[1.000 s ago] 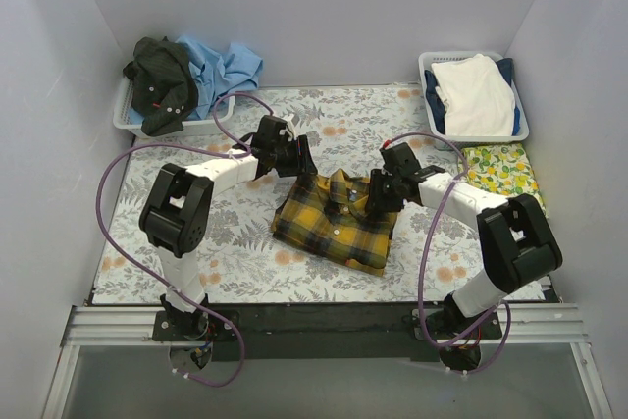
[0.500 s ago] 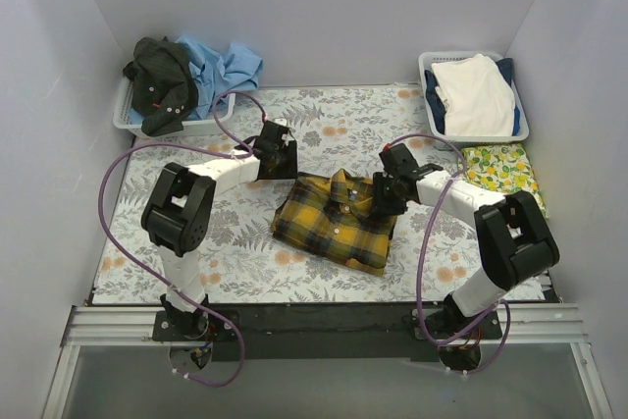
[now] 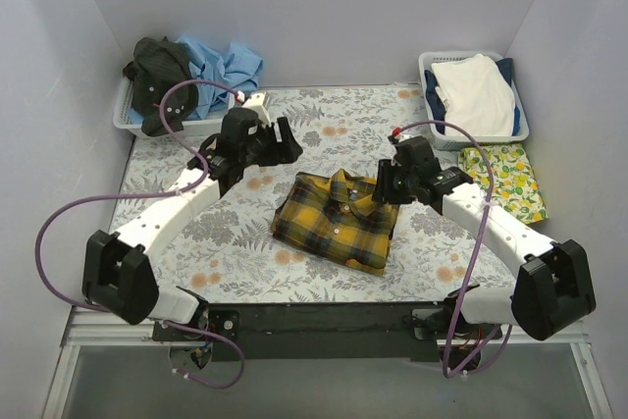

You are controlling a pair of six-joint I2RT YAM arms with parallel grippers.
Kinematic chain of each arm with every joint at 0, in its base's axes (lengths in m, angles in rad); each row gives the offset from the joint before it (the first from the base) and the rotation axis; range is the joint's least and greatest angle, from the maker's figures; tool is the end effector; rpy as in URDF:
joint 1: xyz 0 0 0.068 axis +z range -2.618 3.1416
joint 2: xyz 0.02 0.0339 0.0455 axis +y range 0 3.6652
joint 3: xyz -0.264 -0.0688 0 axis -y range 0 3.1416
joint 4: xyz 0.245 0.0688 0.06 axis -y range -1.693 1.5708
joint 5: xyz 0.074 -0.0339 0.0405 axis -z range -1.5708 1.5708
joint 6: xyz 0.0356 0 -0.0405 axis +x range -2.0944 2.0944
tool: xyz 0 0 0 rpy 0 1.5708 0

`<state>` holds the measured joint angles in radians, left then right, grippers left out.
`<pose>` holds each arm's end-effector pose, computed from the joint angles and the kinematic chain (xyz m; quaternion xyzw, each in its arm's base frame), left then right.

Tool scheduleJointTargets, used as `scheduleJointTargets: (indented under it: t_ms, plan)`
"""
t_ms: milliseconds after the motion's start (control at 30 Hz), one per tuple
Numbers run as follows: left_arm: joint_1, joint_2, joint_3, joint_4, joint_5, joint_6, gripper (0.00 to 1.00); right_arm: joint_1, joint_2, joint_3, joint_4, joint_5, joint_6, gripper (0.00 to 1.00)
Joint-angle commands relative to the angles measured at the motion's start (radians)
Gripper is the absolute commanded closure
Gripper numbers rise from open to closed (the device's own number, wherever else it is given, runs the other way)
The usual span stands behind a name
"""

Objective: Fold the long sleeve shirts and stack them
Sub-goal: Fold the shirt, then neatly place the folded shirt to the corner

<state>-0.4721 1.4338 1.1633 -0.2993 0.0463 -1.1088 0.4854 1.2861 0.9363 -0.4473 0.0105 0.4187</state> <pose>0.2917 -0.1508 0.3083 -0.2640 0.8365 -0.3552 0.3231 0.2418 0.1271 0.2609 -0.0289 0.9256 0.1604 0.3415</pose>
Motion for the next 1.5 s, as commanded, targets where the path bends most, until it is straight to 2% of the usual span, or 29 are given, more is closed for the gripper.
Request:
scheduleJointTargets:
  t_ms: [0, 233, 367, 467, 700, 867, 933, 967, 1000, 1033, 1100, 1200, 1233, 1333, 1367, 1433, 1467]
  plan:
    - [-0.057, -0.071, -0.175, 0.000, 0.237, -0.074, 0.34, 0.082, -0.022, -0.071, -0.034, -0.080, -0.008, 0.54]
    - [-0.114, -0.070, -0.358, 0.143, 0.302, -0.137, 0.35, 0.197, -0.019, -0.152, -0.010, -0.081, 0.029, 0.56]
    - [-0.146, 0.019, -0.416, 0.155, 0.235, -0.157, 0.38, 0.225, 0.028, -0.207, 0.001, -0.080, 0.052, 0.57]
    - [-0.160, 0.083, -0.438, 0.091, 0.143, -0.160, 0.39, 0.225, 0.048, -0.267, 0.019, -0.066, 0.072, 0.58]
    - [-0.175, 0.204, -0.398, -0.171, -0.034, -0.151, 0.44, 0.225, 0.070, -0.330, 0.006, -0.017, 0.143, 0.59]
    - [-0.184, 0.143, -0.409, -0.236, -0.074, -0.151, 0.46, 0.223, 0.053, -0.289, -0.037, 0.042, 0.138, 0.59]
    - [-0.184, 0.075, -0.395, -0.287, -0.114, -0.151, 0.42, 0.214, 0.056, -0.268, -0.073, 0.060, 0.132, 0.59]
    - [-0.184, 0.048, -0.374, -0.306, -0.141, -0.151, 0.28, 0.211, 0.061, -0.263, -0.082, 0.063, 0.129, 0.59]
    - [-0.178, 0.025, -0.361, -0.332, -0.202, -0.142, 0.23, 0.205, 0.061, -0.264, -0.094, 0.072, 0.126, 0.59]
    - [-0.169, -0.017, -0.352, -0.331, -0.206, -0.128, 0.20, 0.200, 0.064, -0.274, -0.097, 0.072, 0.121, 0.59]
    - [-0.102, -0.050, -0.333, -0.296, -0.168, -0.085, 0.15, 0.188, 0.064, -0.286, -0.099, 0.077, 0.103, 0.59]
    - [-0.004, -0.091, -0.358, -0.194, -0.002, -0.053, 0.13, 0.168, 0.061, -0.301, -0.099, 0.085, 0.063, 0.59]
    - [0.010, -0.096, -0.376, -0.158, 0.086, -0.039, 0.13, 0.163, 0.059, -0.301, -0.097, 0.086, 0.052, 0.58]
    - [0.046, -0.085, -0.445, 0.001, 0.209, -0.040, 0.12, 0.154, 0.061, -0.288, -0.091, 0.077, 0.019, 0.57]
    - [0.055, -0.075, -0.458, 0.043, 0.316, -0.045, 0.12, 0.153, 0.065, -0.281, -0.091, 0.074, 0.012, 0.57]
    - [0.067, -0.023, -0.487, 0.146, 0.390, -0.063, 0.12, 0.151, 0.071, -0.263, -0.091, 0.065, 0.000, 0.57]
    - [0.073, -0.003, -0.497, 0.178, 0.497, -0.084, 0.12, 0.150, 0.073, -0.260, -0.091, 0.065, -0.001, 0.57]
